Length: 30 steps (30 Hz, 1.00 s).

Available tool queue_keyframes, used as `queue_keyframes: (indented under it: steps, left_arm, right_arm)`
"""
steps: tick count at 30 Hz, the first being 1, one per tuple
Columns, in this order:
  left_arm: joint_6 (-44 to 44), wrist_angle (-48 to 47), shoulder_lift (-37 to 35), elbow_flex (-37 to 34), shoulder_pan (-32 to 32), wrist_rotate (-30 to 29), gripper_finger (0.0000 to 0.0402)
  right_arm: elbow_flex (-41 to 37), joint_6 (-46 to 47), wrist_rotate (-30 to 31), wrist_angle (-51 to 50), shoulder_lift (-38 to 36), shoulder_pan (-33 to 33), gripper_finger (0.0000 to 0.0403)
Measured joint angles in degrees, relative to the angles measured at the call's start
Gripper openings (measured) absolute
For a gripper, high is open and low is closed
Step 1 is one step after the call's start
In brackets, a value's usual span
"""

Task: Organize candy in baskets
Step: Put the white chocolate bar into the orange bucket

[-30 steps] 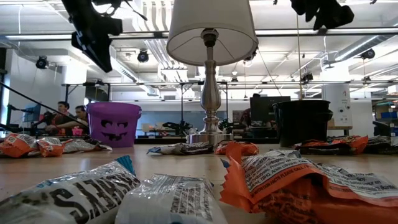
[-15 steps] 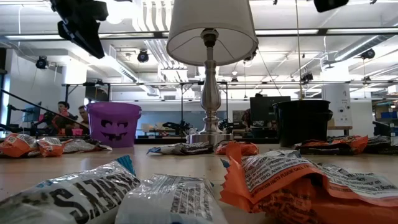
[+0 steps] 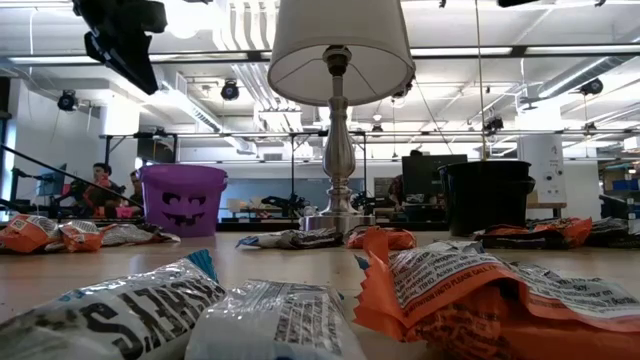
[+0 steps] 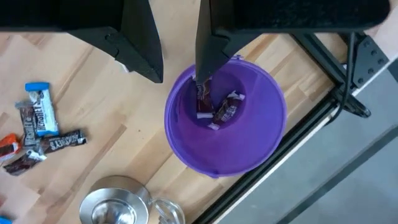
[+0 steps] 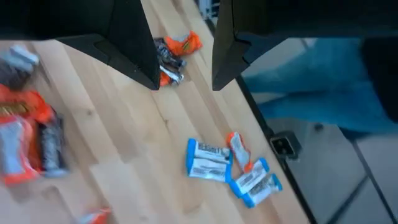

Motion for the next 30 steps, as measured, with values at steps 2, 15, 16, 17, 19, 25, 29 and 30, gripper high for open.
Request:
queue_keyframes:
  steps: [2,15,16,17,19,25,29,30]
  left_arm:
    - [0.81,-0.01,-0.46,0.0,-0.02,0.0,0.0077]
    - [1.31,-0.32,-1.99,0.0,0.0,-0.02,0.0077]
    - [1.31,-0.33,-2.01,0.0,0.0,-0.02,0.0077]
    - [1.31,-0.34,-2.03,0.0,0.0,-0.02,0.0077]
    - [1.31,-0.33,-2.02,0.0,0.0,-0.02,0.0077]
    - [1.69,-0.32,-1.99,-0.02,0.0,-0.02,0.0077]
    - [1.67,-0.32,-1.92,-0.04,0.0,-0.02,0.0077]
    - [1.65,-0.34,-1.91,-0.04,0.0,-0.03,0.0077]
  right_arm:
    - [0.0,-2.08,-0.08,3.39,2.46,1.34,0.0137]
    - [0.39,-16.1,-6.51,11.02,16.2,4.41,0.0137]
    - [0.39,-16.84,-6.49,11.71,16.97,4.37,0.0137]
    - [0.39,-17.4,-6.47,12.71,17.71,4.37,0.0137]
    - [0.39,-19.1,-6.51,14.55,19.21,4.39,0.0137]
    - [0.39,-25.94,-6.49,19.08,23.25,4.5,0.0137]
    - [0.39,-30.35,-6.04,20.01,25.26,4.5,0.0137]
    - [0.39,-31.4,-6.03,20.11,25.73,4.5,0.0137]
